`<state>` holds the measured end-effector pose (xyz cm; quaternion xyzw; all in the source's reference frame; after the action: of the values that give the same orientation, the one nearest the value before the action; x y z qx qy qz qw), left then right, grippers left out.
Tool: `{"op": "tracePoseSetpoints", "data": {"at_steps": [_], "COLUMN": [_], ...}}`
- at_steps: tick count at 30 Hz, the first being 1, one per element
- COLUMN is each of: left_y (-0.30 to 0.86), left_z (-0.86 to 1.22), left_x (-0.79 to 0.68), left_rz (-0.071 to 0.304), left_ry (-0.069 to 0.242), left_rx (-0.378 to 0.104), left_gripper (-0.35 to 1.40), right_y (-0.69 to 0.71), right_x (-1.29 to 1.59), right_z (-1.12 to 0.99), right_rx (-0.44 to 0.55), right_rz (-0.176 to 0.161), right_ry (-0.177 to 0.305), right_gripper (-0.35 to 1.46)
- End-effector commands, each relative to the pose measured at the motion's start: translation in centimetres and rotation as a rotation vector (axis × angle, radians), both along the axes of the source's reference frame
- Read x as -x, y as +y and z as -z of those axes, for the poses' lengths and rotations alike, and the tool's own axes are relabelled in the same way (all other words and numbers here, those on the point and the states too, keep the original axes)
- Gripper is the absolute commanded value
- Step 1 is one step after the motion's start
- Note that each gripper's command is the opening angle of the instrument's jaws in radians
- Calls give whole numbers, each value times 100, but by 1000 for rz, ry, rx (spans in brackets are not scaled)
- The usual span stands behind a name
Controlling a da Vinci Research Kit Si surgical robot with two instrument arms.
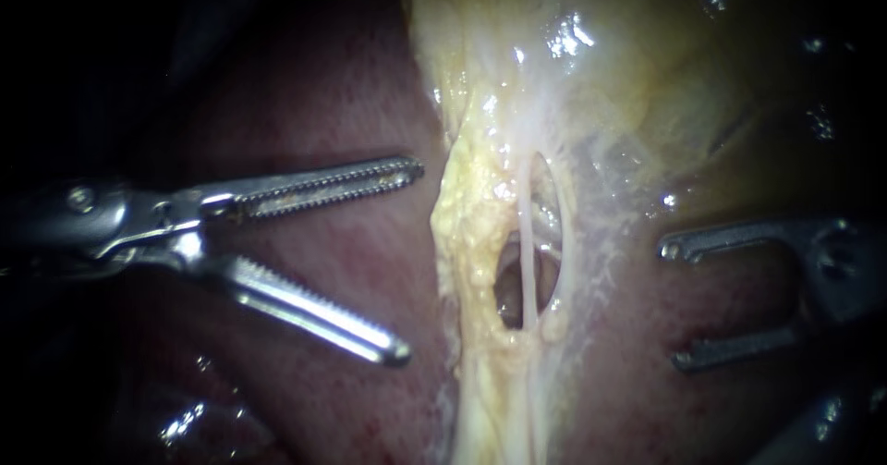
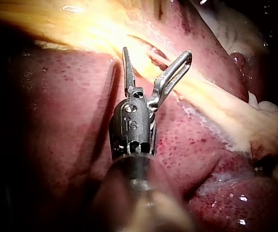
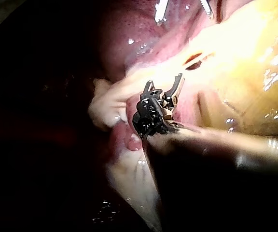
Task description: Grabbing gallbladder
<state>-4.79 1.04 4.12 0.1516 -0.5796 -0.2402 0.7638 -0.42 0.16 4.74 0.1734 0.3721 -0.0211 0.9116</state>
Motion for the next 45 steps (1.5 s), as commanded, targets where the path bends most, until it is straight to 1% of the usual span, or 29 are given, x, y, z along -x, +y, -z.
{"op": "tracePoseSetpoints", "data": {"at_steps": [1, 4, 5, 6, 7, 9, 11, 13, 14, 16, 21, 23, 26, 28, 29, 38, 40, 42, 45], "left_y": [1, 6, 8, 10, 11, 13, 13, 14, 14, 14, 13, 14, 14, 14, 14, 12, 12, 11, 10], "left_z": [-1, -3, -3, -3, -4, -5, -6, -8, -8, -9, -11, -12, -16, -17, -17, -15, -15, -14, -13], "left_x": [4, 13, 16, 17, 19, 20, 19, 17, 16, 13, 8, 7, 5, 4, 4, 4, 4, 4, 4], "left_rz": [15, 41, 49, 56, 67, 82, 111, 128, 134, 157, 192, 203, 216, 222, 225, 257, 257, 259, 259], "left_ry": [11, 41, 56, 61, 69, 88, 107, 123, 127, 139, 191, 204, 223, 232, 233, 254, 256, 257, 260], "left_rx": [-11, -39, -46, -53, -70, -76, -90, -96, -102, -119, -153, -160, -169, -170, -170, -171, -174, -175, -176], "left_gripper": [91, 88, 88, 84, 81, 78, 71, 68, 66, 61, 44, 41, 26, 19, 17, -13, -18, -28, -31], "right_y": [0, 0, 0, 0, 0, 0, 0, 0, 0, 0, 0, 0, 0, 0, 0, 0, 0, 0, 0], "right_x": [0, 0, 1, 1, 1, 1, 1, 1, 1, 1, 1, 1, 2, 2, 2, 3, 3, 3, 3], "right_z": [0, 0, 0, 0, 0, 0, 0, 0, 0, 0, 0, 0, 0, 0, 0, 0, 0, 0, 0], "right_rx": [0, 0, 0, -4, -4, -4, -4, -4, -4, -4, -8, -8, -8, -8, -12, -12, -12, -12, -12], "right_rz": [0, 1, 1, -3, -3, -3, -3, -3, -3, -3, -7, -7, -7, -7, -11, -10, -10, -10, -10], "right_ry": [0, 0, 0, -1, -1, -1, -1, -1, -1, -1, -3, -3, -3, -3, -5, -5, -5, -4, -4], "right_gripper": [49, 49, 49, 49, 49, 49, 49, 49, 49, 49, 49, 49, 49, 49, 49, 49, 49, 49, 49]}}
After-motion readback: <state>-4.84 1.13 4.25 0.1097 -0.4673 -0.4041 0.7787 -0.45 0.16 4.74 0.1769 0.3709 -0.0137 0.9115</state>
